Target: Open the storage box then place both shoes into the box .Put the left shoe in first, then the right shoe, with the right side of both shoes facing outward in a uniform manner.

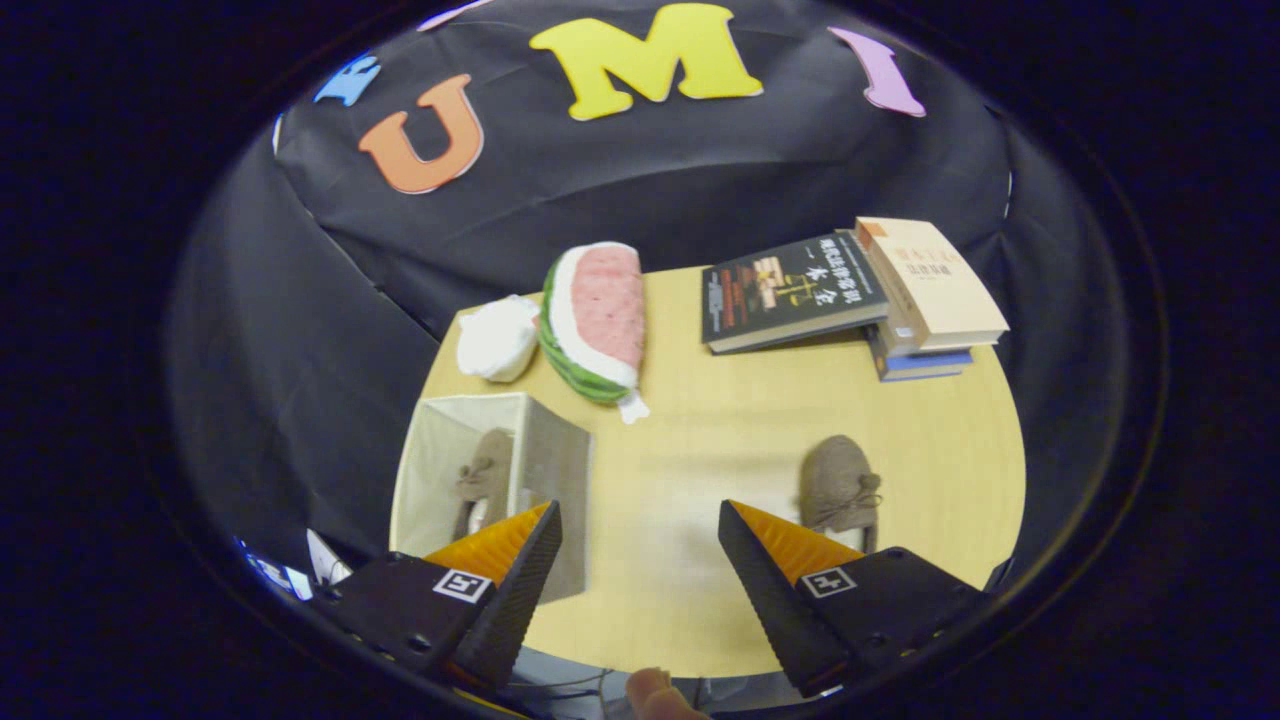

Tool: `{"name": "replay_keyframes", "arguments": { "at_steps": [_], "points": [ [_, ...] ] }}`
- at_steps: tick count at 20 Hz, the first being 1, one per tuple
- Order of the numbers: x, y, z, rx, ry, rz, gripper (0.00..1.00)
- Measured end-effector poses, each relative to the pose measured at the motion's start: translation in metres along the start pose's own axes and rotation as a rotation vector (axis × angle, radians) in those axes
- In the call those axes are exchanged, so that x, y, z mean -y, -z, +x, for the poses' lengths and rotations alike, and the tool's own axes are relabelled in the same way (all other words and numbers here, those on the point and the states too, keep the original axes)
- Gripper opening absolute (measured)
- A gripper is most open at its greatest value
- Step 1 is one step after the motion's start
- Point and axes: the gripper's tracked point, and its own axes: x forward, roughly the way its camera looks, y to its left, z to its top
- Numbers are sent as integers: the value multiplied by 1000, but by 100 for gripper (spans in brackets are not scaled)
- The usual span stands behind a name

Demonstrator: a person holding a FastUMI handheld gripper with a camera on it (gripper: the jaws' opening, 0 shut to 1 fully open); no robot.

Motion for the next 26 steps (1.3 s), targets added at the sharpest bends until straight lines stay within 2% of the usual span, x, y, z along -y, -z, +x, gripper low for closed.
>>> {"name": "replay_keyframes", "arguments": {
  "at_steps": [6, 9, 14, 16, 18, 20, 21, 23, 24, 25, 26],
  "points": [
    [118, 24, 39, -96, 90, 58, 96],
    [174, 49, 55, -129, 171, 48, 96],
    [209, 91, 77, -213, 188, 58, 95],
    [222, 97, 87, -231, 228, 46, 95],
    [231, 96, 92, -226, 262, 48, 72],
    [227, 97, 97, -232, 247, 47, 49],
    [231, 100, 97, -245, 271, 27, 47],
    [227, 103, 100, -256, 244, 13, 47],
    [222, 104, 100, -267, 225, 16, 28],
    [224, 105, 102, -263, 225, 22, 19],
    [224, 104, 102, -264, 223, 23, 16]
  ]
}}
